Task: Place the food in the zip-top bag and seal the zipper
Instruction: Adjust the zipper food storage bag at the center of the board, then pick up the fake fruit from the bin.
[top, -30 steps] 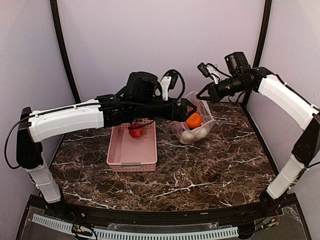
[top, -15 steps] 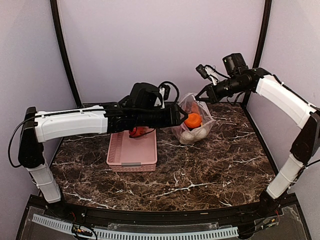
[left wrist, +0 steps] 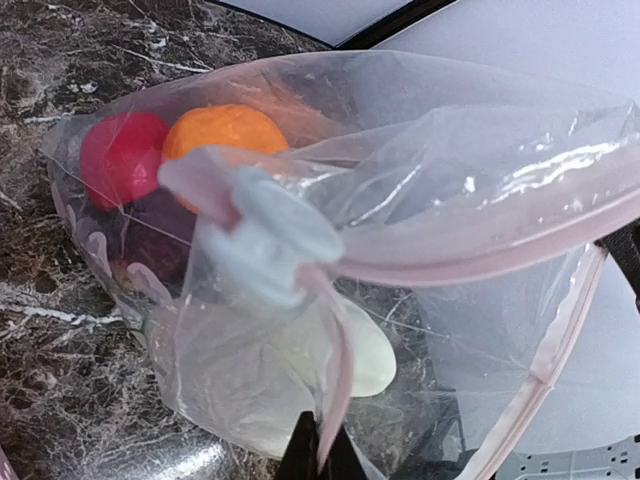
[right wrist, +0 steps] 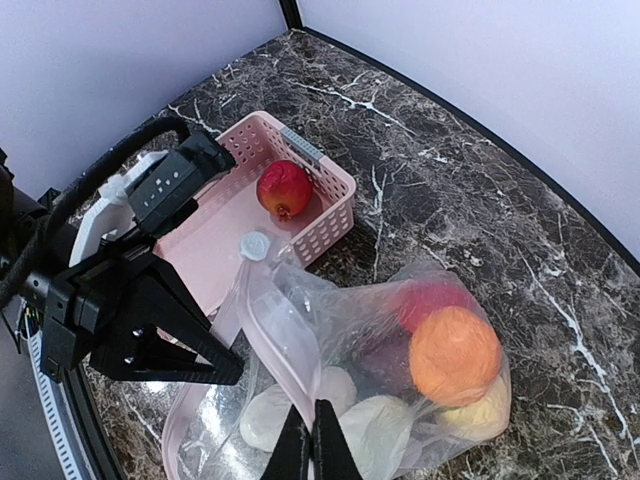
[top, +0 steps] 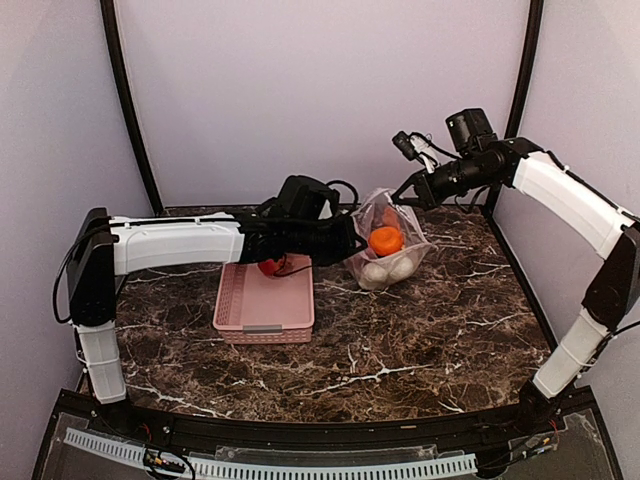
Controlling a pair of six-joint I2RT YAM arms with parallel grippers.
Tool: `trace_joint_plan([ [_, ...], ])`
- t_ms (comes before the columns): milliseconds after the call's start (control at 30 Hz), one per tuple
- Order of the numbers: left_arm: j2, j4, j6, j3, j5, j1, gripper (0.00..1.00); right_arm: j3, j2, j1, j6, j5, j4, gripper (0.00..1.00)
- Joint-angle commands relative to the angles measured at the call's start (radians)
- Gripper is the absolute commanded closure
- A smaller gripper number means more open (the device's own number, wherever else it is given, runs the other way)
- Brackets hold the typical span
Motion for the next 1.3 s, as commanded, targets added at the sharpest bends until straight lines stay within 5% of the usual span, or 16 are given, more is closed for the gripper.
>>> trace_joint_plan([
  [0,0.005,-0.003,0.041,0.123,0.051,0.006,0.99,0.037,-0.025,0.001,-0.012,0.093,0.015,1.0],
  [233,-0.014,-0.093,0.2,0.293,0.021,-0.019,0.97,0.162,-0.017,-0.072,-0.03,0.283,0.01,1.0],
  [600,0.045,-0.138,0.231,0.304,-0.01,-0.016,0.88,0.122,0.005,-0.07,-0.025,0.195,-0.042,1.0],
  [733,0.039,-0.149,0.288,0.316,-0.008,-0.01,0.68,0.171,0.0,-0.071,-0.029,0.269,-0.033,1.0],
  [900,-0.017,-0.121,0.376,0.28,0.013,0.003,0.32,0.197,0.003,-0.082,-0.016,0.282,-0.026,1.0],
  [933,-0.03,-0.118,0.388,0.252,0.007,0.004,0.13,0.188,0.003,-0.083,-0.012,0.269,-0.026,1.0],
  [1000,-0.083,-0.092,0.411,0.181,-0.019,0.005,0.03,0.164,-0.002,-0.083,-0.007,0.233,-0.025,1.0],
  [1267,-0.317,-0.045,0.463,-0.199,-0.095,0.06,0.01,0.029,-0.059,-0.08,-0.04,0.104,0.011,1.0],
])
